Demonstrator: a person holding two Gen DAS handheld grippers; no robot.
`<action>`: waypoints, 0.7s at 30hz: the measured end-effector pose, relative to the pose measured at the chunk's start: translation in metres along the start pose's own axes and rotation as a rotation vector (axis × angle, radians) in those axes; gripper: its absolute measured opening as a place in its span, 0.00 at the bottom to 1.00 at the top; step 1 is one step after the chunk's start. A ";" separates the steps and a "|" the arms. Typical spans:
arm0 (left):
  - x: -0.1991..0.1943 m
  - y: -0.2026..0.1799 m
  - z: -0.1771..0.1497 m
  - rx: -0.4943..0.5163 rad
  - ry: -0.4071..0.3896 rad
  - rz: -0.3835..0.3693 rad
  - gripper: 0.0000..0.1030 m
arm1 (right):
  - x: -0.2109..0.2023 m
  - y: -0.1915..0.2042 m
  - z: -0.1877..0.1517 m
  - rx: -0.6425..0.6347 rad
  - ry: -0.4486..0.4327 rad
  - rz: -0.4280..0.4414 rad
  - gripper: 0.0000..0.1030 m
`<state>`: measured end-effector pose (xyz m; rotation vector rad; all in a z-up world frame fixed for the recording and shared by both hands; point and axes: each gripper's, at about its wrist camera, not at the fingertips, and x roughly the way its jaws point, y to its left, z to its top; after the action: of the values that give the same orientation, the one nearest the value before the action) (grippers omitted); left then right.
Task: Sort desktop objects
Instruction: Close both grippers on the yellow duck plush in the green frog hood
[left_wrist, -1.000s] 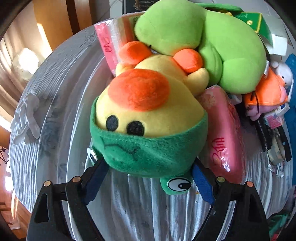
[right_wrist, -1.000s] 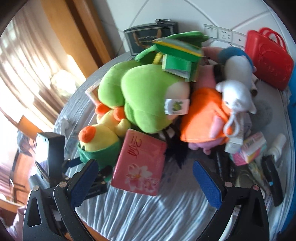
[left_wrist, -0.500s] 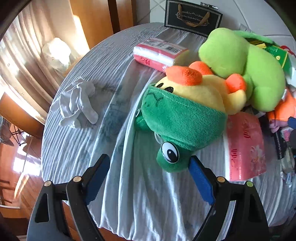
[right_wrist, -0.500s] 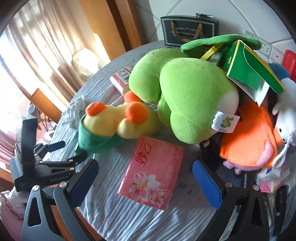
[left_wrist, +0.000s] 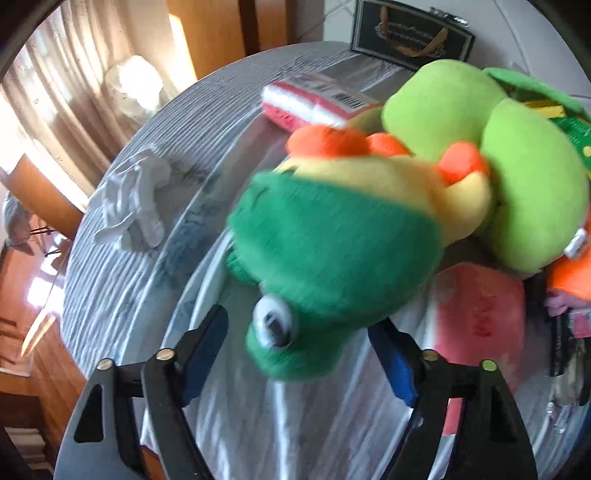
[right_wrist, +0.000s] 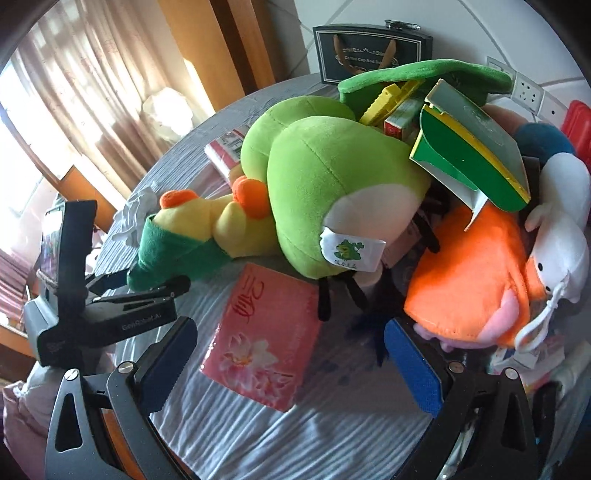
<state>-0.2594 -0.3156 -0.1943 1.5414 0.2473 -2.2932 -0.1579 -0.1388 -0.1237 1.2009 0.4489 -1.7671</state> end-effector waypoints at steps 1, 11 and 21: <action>0.005 0.011 -0.004 -0.023 0.011 0.042 0.64 | 0.002 0.002 0.001 -0.010 0.004 0.009 0.97; -0.039 0.065 -0.005 -0.117 -0.047 -0.146 0.64 | 0.025 0.044 0.056 -0.020 -0.037 0.028 0.69; -0.026 -0.003 0.047 0.110 -0.080 -0.147 0.85 | 0.032 0.054 0.066 -0.008 -0.026 -0.006 0.71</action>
<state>-0.2923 -0.3239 -0.1521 1.5258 0.2236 -2.5155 -0.1509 -0.2283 -0.1112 1.1708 0.4436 -1.7825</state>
